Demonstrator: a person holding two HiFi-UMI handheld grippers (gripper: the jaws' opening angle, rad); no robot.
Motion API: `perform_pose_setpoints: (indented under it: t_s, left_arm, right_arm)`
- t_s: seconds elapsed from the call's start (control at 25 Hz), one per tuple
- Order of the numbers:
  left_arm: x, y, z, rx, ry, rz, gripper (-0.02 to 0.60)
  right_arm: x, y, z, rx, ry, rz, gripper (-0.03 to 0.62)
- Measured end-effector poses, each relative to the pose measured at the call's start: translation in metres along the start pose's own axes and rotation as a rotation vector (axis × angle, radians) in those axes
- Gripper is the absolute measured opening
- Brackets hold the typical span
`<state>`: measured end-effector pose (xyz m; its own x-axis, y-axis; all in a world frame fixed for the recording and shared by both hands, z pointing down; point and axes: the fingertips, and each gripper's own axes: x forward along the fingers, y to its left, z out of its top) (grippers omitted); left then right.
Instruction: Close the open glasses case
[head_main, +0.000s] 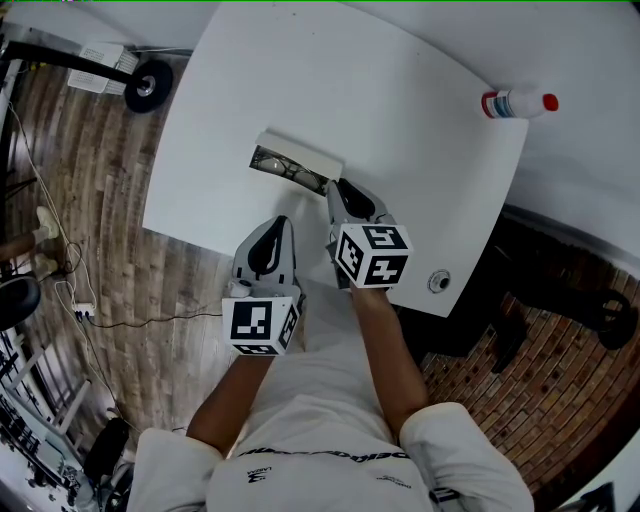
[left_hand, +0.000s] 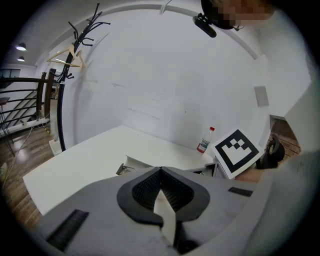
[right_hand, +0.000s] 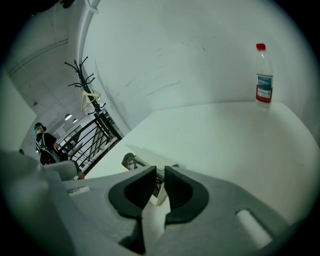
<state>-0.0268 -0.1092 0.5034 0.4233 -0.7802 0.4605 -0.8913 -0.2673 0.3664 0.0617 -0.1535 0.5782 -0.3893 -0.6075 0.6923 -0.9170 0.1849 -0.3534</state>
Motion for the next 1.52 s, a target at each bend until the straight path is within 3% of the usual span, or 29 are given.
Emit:
perform_pose_setpoints:
  t_s: [1.52]
  left_arm:
    - [-0.01, -0.001, -0.007, 0.004, 0.007, -0.015, -0.003]
  right_arm:
    - [-0.003, 0.012, -0.025, -0.027, 0.026, 0.002, 0.046]
